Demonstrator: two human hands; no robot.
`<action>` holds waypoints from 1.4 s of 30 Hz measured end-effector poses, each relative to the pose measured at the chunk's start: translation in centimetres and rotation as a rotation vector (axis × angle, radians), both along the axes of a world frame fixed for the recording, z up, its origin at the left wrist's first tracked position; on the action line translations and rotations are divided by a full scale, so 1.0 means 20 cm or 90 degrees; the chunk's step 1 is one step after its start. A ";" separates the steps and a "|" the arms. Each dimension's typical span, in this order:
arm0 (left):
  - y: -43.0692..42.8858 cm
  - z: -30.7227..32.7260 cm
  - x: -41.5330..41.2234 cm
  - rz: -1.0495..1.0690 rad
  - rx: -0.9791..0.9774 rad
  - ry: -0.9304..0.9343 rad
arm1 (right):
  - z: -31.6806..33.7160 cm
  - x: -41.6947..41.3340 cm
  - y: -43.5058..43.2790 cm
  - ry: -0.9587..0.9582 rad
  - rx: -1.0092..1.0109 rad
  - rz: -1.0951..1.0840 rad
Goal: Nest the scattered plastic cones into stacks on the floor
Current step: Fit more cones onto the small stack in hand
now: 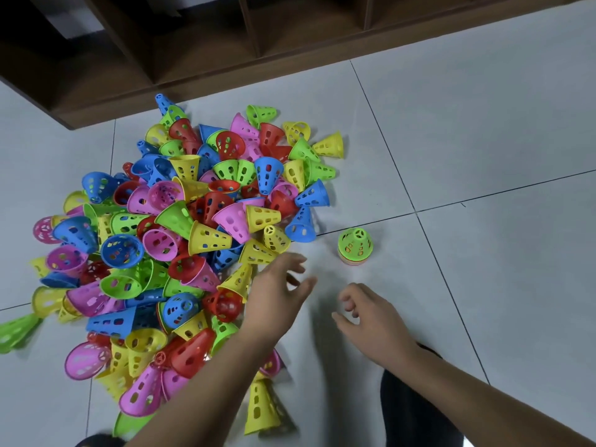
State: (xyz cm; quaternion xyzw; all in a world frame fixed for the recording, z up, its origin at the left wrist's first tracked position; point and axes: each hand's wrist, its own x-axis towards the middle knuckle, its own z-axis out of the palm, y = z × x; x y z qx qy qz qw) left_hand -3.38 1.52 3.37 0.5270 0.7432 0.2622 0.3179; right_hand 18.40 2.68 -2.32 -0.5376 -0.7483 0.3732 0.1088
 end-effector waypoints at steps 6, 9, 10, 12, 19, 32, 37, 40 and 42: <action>-0.42 -0.03 -0.17 0.048 -0.087 0.068 | 0.00 -0.21 -0.09 -0.006 -0.035 0.135; -0.56 -0.04 -0.23 0.046 -0.119 0.098 | 0.03 -0.32 -0.14 -0.005 -0.077 0.186; -0.60 -0.04 -0.24 0.043 -0.128 0.102 | 0.03 -0.36 -0.16 -0.006 -0.090 0.208; -0.67 -0.04 -0.26 0.029 -0.138 0.120 | 0.03 -0.41 -0.20 -0.010 -0.102 0.259; -0.92 -0.09 -0.22 0.030 -0.201 0.154 | -0.06 -0.52 -0.31 0.021 -0.100 0.346; -0.95 -0.16 -0.09 0.051 -0.391 0.133 | -0.11 -0.46 -0.21 0.146 -0.192 0.082; -0.89 -0.18 -0.07 0.043 -0.400 0.119 | -0.13 -0.33 -0.09 0.187 -0.246 -0.077; -0.83 -0.19 -0.07 0.065 -0.357 0.096 | -0.14 -0.25 -0.04 0.201 -0.273 -0.122; -0.78 -0.18 -0.08 0.070 -0.336 0.086 | -0.15 -0.21 -0.03 0.156 -0.218 -0.140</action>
